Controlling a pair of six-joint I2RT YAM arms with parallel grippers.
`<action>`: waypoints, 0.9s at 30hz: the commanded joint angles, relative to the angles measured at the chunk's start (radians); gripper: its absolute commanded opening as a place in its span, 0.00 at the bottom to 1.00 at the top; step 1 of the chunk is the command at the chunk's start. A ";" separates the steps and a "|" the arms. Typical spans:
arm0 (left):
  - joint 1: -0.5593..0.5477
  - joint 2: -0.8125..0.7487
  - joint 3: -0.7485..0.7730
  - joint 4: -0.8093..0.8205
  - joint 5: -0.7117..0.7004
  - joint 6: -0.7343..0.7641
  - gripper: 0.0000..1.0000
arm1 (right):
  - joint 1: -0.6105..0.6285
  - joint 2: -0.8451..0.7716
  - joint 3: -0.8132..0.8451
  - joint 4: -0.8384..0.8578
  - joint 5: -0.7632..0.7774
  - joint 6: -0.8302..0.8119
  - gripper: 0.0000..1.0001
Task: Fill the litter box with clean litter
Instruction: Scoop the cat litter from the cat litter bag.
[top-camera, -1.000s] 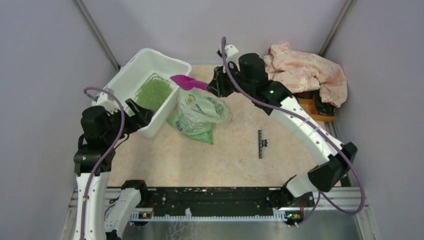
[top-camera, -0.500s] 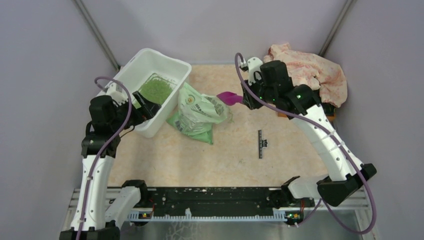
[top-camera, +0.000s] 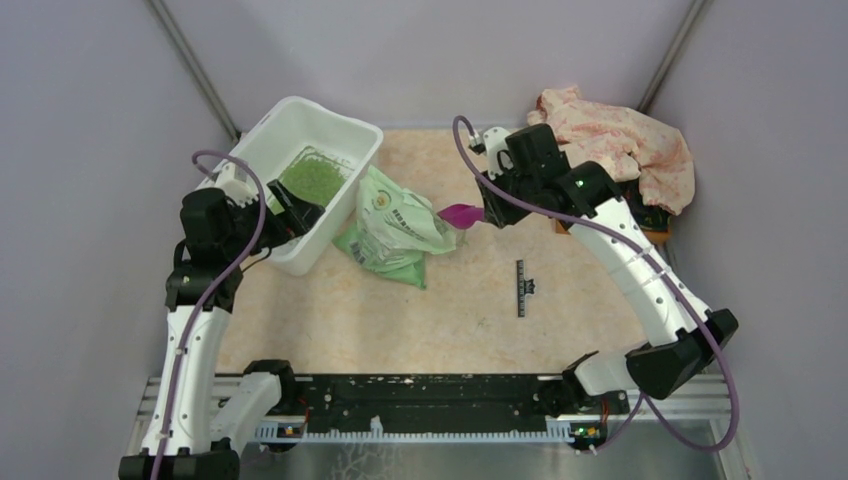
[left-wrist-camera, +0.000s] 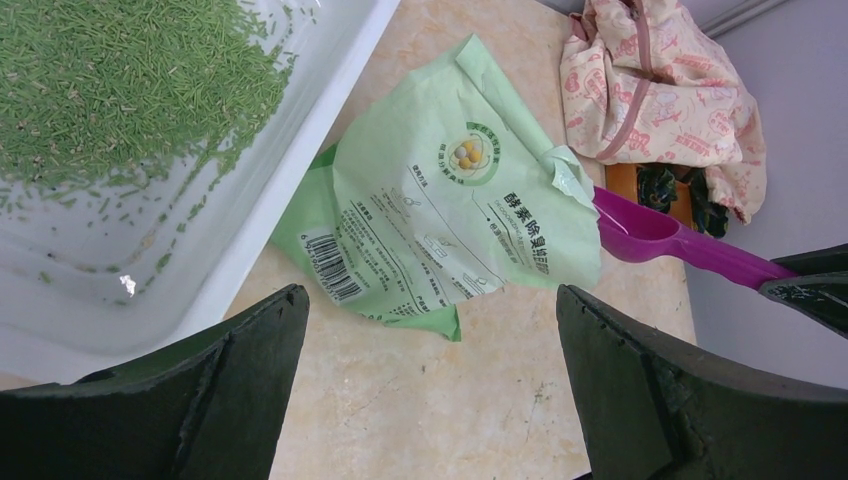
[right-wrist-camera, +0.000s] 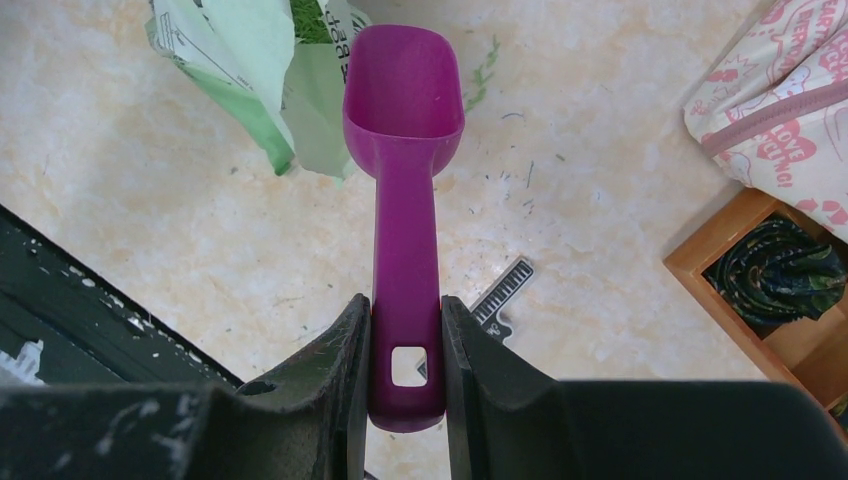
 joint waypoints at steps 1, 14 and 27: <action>0.005 -0.007 -0.009 0.033 0.015 0.010 0.99 | -0.002 -0.043 0.063 0.010 0.001 -0.010 0.00; 0.005 0.000 -0.015 0.046 0.023 0.002 0.99 | -0.001 -0.140 0.126 -0.048 0.012 0.008 0.00; 0.005 -0.011 -0.023 0.046 0.028 -0.004 0.99 | 0.030 -0.104 0.047 -0.051 -0.057 -0.013 0.00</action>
